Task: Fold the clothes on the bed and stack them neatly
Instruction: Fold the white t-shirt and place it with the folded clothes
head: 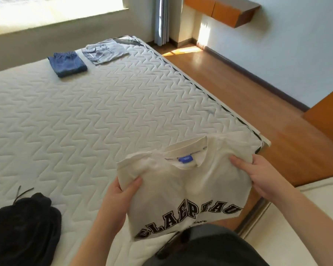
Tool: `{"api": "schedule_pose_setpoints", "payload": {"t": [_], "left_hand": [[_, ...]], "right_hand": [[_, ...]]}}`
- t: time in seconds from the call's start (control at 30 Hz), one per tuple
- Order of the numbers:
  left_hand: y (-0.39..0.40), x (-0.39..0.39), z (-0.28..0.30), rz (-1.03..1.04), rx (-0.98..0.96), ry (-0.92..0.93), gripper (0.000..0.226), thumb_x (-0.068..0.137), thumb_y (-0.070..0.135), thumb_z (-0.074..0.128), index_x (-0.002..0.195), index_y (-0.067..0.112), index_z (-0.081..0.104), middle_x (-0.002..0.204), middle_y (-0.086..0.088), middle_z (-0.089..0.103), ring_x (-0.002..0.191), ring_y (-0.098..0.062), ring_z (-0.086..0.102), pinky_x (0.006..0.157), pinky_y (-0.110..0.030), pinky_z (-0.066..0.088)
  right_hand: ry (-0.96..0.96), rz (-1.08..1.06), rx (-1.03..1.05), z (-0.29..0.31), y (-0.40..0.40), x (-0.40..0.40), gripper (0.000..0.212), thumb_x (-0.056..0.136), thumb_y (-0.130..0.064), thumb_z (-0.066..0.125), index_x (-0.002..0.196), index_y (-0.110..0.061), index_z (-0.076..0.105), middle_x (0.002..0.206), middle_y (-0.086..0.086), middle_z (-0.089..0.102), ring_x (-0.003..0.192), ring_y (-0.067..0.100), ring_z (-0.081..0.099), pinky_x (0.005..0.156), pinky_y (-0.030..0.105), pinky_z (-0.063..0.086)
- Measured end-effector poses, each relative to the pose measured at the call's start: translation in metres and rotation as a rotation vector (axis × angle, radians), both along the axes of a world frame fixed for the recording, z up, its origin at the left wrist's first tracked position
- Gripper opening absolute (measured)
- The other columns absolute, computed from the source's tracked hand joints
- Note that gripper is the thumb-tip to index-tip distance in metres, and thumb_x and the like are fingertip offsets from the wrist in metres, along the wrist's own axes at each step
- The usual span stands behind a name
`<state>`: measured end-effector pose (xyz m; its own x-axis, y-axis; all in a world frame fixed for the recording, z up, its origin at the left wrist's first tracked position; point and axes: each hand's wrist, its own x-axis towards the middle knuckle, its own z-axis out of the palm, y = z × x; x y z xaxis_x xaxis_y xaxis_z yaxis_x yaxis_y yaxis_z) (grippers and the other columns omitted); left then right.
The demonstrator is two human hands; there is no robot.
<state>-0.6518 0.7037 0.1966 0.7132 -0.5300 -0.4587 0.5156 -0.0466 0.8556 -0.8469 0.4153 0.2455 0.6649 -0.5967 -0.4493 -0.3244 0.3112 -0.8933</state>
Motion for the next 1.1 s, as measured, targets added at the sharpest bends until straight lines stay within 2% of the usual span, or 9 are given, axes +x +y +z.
{"api": "schedule_pose_setpoints", "payload": {"t": [0.17,0.33,0.47,0.57,0.73,1.0,1.1], "left_hand": [[-0.014,-0.005,0.008,-0.089,-0.028,0.007,0.039,0.073,0.034,0.085,0.106,0.017,0.073,0.107,-0.012,0.074,0.098,-0.029,0.072,0.07,-0.03,0.059],[-0.035,-0.002,0.011,-0.137,-0.015,0.05,0.045,0.074,0.037,0.075,0.108,0.007,0.072,0.106,-0.015,0.074,0.097,-0.029,0.072,0.066,-0.027,0.058],[-0.067,0.007,0.023,-0.162,0.001,0.042,0.038,0.073,0.032,0.075,0.102,0.008,0.074,0.103,-0.015,0.075,0.093,-0.028,0.073,0.062,-0.025,0.057],[-0.099,0.014,0.03,-0.174,0.026,0.01,0.03,0.072,0.034,0.074,0.095,0.014,0.077,0.103,-0.013,0.075,0.093,-0.026,0.073,0.062,-0.024,0.057],[-0.168,0.02,0.03,-0.13,0.072,0.005,0.024,0.075,0.033,0.071,0.094,0.021,0.078,0.105,-0.012,0.075,0.092,-0.023,0.074,0.062,-0.023,0.056],[-0.303,-0.002,0.027,-0.049,0.169,0.041,0.038,0.071,0.043,0.072,0.092,0.011,0.077,0.101,-0.015,0.075,0.09,-0.025,0.074,0.06,-0.024,0.057],[-0.339,-0.009,0.026,-0.016,0.171,0.049,0.045,0.071,0.042,0.072,0.099,0.007,0.074,0.102,-0.015,0.075,0.091,-0.025,0.074,0.061,-0.024,0.057]], "right_hand": [[-0.007,-0.123,-0.034,0.009,-0.001,-0.014,0.033,0.078,-0.032,0.074,0.106,-0.016,0.072,0.106,0.007,0.075,0.095,0.025,0.073,0.067,0.028,0.059],[-0.04,-0.153,-0.037,0.012,-0.02,-0.014,0.03,0.075,-0.037,0.077,0.099,-0.019,0.076,0.106,0.005,0.075,0.095,0.023,0.073,0.067,0.025,0.059],[-0.057,-0.158,-0.027,0.009,-0.052,-0.004,0.034,0.077,-0.034,0.075,0.105,-0.015,0.073,0.105,0.006,0.075,0.095,0.024,0.073,0.067,0.026,0.059],[-0.063,-0.165,0.006,0.002,-0.087,0.006,0.04,0.076,-0.034,0.076,0.11,-0.013,0.071,0.107,0.006,0.075,0.098,0.024,0.072,0.072,0.03,0.06],[-0.066,-0.137,0.056,-0.016,-0.164,0.012,0.044,0.073,-0.036,0.078,0.111,-0.014,0.071,0.107,0.006,0.075,0.099,0.024,0.072,0.08,0.036,0.059],[-0.044,-0.076,0.167,-0.033,-0.298,0.008,0.045,0.071,-0.037,0.079,0.109,-0.014,0.072,0.108,0.009,0.074,0.098,0.025,0.072,0.07,0.029,0.059],[-0.009,-0.045,0.161,-0.033,-0.335,0.011,0.046,0.069,-0.037,0.08,0.108,-0.013,0.072,0.106,0.009,0.075,0.096,0.026,0.073,0.069,0.03,0.059]]}}
